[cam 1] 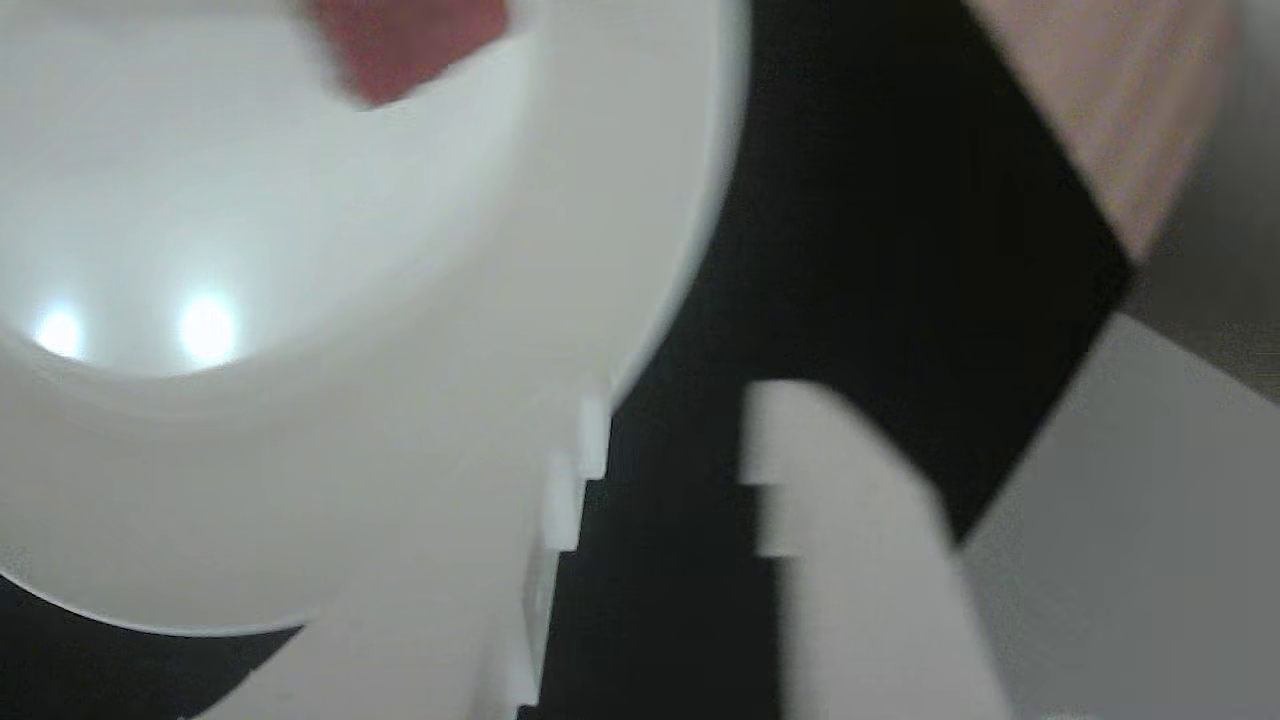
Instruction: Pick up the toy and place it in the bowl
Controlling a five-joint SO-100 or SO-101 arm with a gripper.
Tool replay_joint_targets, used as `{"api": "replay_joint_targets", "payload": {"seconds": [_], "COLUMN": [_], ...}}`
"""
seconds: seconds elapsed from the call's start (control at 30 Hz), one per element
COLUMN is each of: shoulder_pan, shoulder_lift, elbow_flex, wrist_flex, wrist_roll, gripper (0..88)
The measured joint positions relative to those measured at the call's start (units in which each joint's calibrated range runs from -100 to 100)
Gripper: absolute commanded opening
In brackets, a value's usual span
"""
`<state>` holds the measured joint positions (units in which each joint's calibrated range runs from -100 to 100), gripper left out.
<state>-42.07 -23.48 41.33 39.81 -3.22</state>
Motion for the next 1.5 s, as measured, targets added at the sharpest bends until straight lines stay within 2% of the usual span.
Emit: {"api": "replay_joint_targets", "payload": {"seconds": [0.17, 0.37, 0.4, 0.47, 0.57, 0.7, 0.87, 1.07, 1.33, 1.5], "shoulder_pan": [5.2, 19.1, 24.9, 28.5, 39.1, 44.2, 44.5, 44.4, 44.9, 44.8], "shoulder_lift": [-4.1, -13.5, -16.7, -19.7, -27.9, -38.5, -57.7, -69.9, -75.0, -75.2], "elbow_flex": [-1.2, -0.9, 1.4, 4.2, 14.0, 28.2, 49.0, 57.4, 57.4, 57.4], "wrist_flex": [-2.7, -2.8, -2.9, -3.0, -6.0, -11.8, -15.4, -13.3, 4.8, 12.2], "wrist_roll": [0.0, 0.1, 0.0, 0.1, 0.1, 0.0, 0.0, 0.1, 0.1, 0.2], "gripper": [2.2, 2.2, 2.2, 2.2, 2.2, 2.2, 2.2, 2.2, 2.1, 2.3]}}
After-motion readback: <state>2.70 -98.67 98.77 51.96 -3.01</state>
